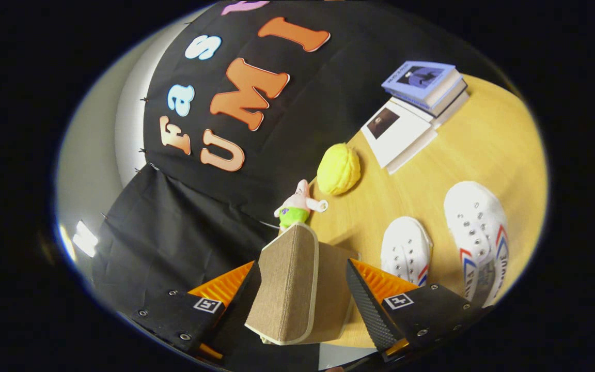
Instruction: Open the storage box then place both shoes into the box .Put the left shoe in first, then the right shoe, with the right side of both shoes facing outward in a uniform manner.
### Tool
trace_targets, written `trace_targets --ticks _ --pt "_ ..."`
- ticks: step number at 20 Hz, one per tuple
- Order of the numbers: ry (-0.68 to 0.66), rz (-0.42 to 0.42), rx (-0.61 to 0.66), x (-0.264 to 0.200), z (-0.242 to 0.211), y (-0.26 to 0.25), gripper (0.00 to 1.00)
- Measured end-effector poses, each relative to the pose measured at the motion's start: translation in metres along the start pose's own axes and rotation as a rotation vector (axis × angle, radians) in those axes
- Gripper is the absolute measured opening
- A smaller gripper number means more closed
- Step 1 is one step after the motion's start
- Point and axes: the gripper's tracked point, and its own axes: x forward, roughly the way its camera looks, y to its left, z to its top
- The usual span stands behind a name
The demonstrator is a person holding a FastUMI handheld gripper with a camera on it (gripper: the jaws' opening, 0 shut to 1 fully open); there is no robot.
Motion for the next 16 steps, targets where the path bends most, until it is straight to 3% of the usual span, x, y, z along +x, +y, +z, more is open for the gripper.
trace_targets --ticks 5,11,16 --pt "0.16 0.142 0.136 0.024 -0.031 0.001 0.98" --pt "0.332 0.202 0.136 0.048 -0.068 -0.002 0.98" --pt "0.39 0.277 0.165 0.059 -0.082 0.011 0.97"
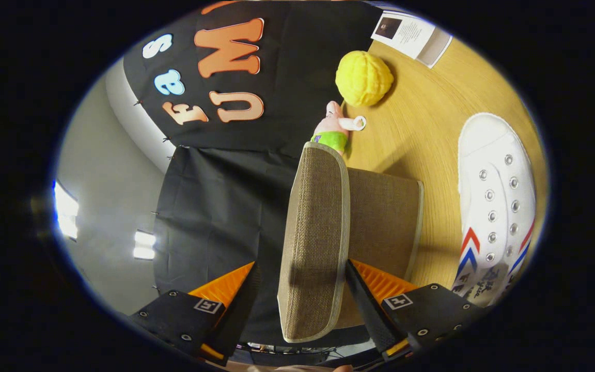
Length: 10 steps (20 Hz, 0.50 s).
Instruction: Open the storage box then place both shoes into the box .Put the left shoe in first, then the right shoe, with the right side of both shoes facing outward in a uniform manner.
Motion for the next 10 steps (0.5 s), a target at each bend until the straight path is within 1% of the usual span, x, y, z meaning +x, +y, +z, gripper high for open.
trace_targets --ticks 4,7,10 --pt "0.04 -0.035 0.004 0.004 -0.012 -0.013 0.97" --pt "0.023 0.035 0.029 -0.002 -0.01 0.011 0.97" --pt "0.011 0.072 0.033 -0.012 -0.015 0.024 0.95"
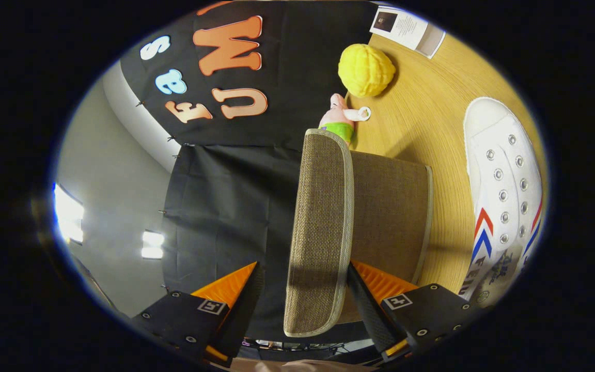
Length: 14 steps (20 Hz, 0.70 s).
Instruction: Open the storage box then place both shoes into the box .Put the left shoe in first, then the right shoe, with the right side of both shoes facing outward in a uniform manner.
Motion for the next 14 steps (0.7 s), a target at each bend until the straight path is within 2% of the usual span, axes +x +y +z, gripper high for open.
trace_targets --ticks 3,4,6,9,10,11,13,14 --pt "-0.056 0.044 0.009 -0.007 0.005 0.024 0.79" --pt "-0.072 0.044 -0.004 -0.007 0.006 0.028 0.76" --pt "-0.086 0.043 -0.032 -0.005 0.005 0.046 0.63" --pt "-0.098 0.017 -0.099 0.007 -0.003 0.069 0.27" --pt "-0.095 -0.001 -0.115 0.013 -0.005 0.074 0.21" --pt "-0.085 -0.021 -0.123 0.021 -0.011 0.08 0.09" --pt "-0.098 -0.06 -0.138 0.032 -0.015 0.092 0.02" --pt "-0.117 -0.068 -0.153 0.036 -0.015 0.1 0.02"
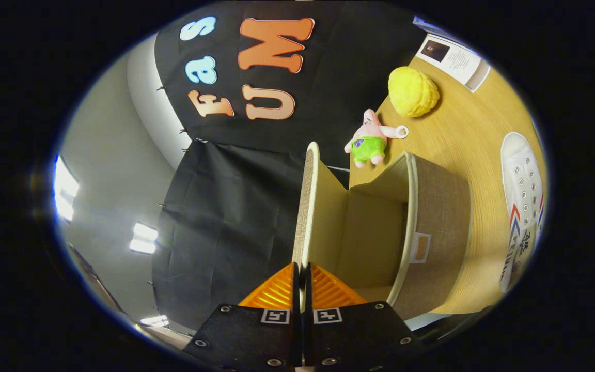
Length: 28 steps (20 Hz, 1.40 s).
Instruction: Open the storage box then place both shoes into the box .Put the left shoe in first, then the right shoe, with the right side of both shoes facing outward in a uniform manner.
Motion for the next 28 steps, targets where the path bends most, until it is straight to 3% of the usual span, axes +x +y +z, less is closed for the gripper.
trace_targets --ticks 4,12,22,24,27,28 --pt "-0.077 -0.037 -0.07 0.027 0.003 0.033 0.02" --pt "-0.077 -0.111 -0.237 0.102 -0.03 0.081 0.02" --pt "-0.006 -0.195 -0.351 0.194 -0.071 0.079 0.06" --pt "0.008 -0.218 -0.381 0.201 -0.077 0.073 0.1" --pt "0.009 -0.268 -0.428 0.201 -0.079 0.059 0.4" --pt "-0.003 -0.287 -0.449 0.198 -0.076 0.055 0.44"
